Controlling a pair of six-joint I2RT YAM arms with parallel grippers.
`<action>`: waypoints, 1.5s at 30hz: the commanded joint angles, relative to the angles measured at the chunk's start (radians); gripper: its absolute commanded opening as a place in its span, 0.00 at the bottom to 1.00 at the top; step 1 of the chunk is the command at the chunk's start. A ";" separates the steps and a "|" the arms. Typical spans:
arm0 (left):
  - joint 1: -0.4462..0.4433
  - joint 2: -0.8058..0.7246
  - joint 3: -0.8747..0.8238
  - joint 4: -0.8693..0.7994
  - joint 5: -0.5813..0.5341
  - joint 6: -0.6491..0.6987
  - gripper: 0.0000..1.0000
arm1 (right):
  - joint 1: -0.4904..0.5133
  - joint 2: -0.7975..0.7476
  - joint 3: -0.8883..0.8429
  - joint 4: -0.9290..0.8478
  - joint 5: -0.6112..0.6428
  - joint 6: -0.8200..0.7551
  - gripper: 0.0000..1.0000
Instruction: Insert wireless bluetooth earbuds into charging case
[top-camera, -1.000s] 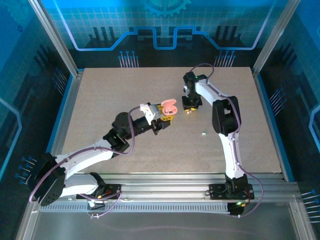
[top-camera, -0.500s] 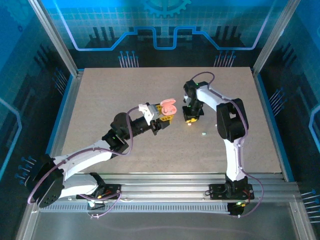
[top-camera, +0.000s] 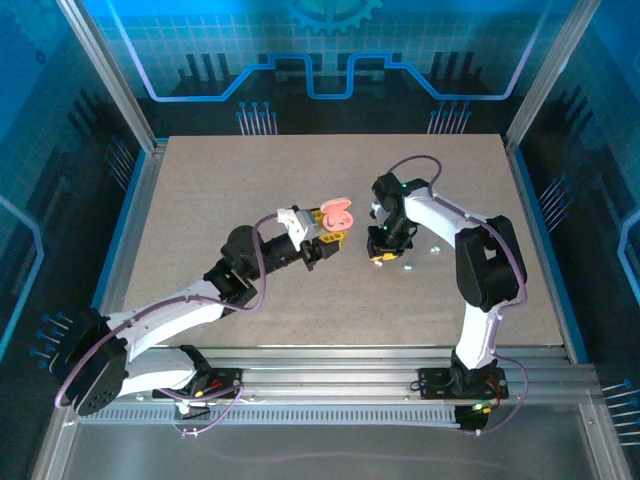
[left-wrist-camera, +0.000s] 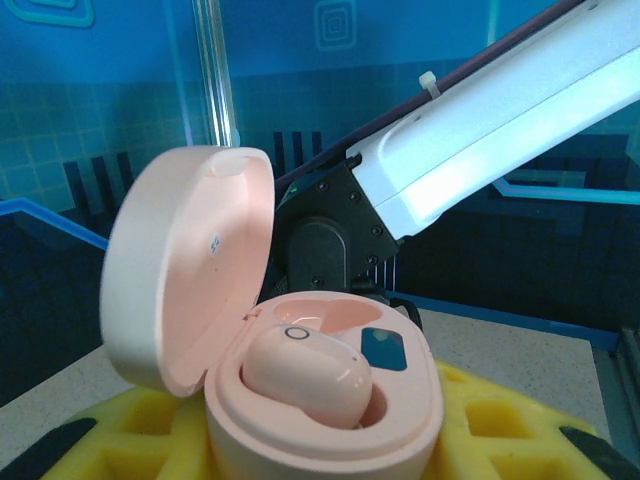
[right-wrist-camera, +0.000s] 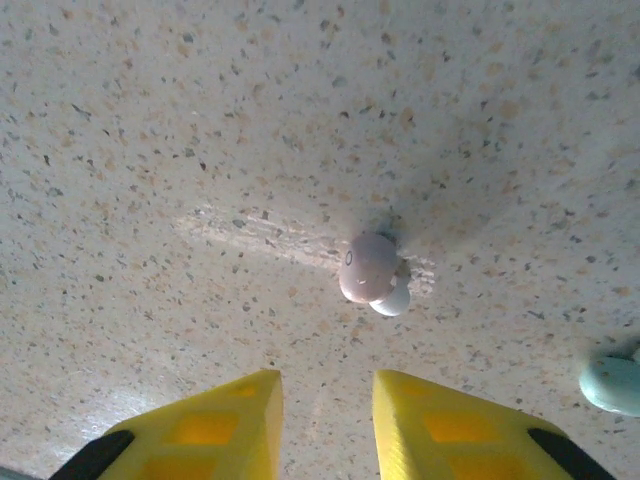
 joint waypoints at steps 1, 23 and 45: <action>0.003 -0.030 -0.005 0.017 -0.002 -0.002 0.34 | 0.011 0.013 0.048 0.002 0.048 -0.032 0.35; 0.003 -0.029 -0.001 0.009 -0.004 0.003 0.34 | 0.030 0.200 0.151 -0.069 0.087 -0.060 0.30; 0.003 -0.020 -0.006 0.017 -0.006 0.001 0.34 | 0.029 0.211 0.119 -0.045 0.084 -0.043 0.25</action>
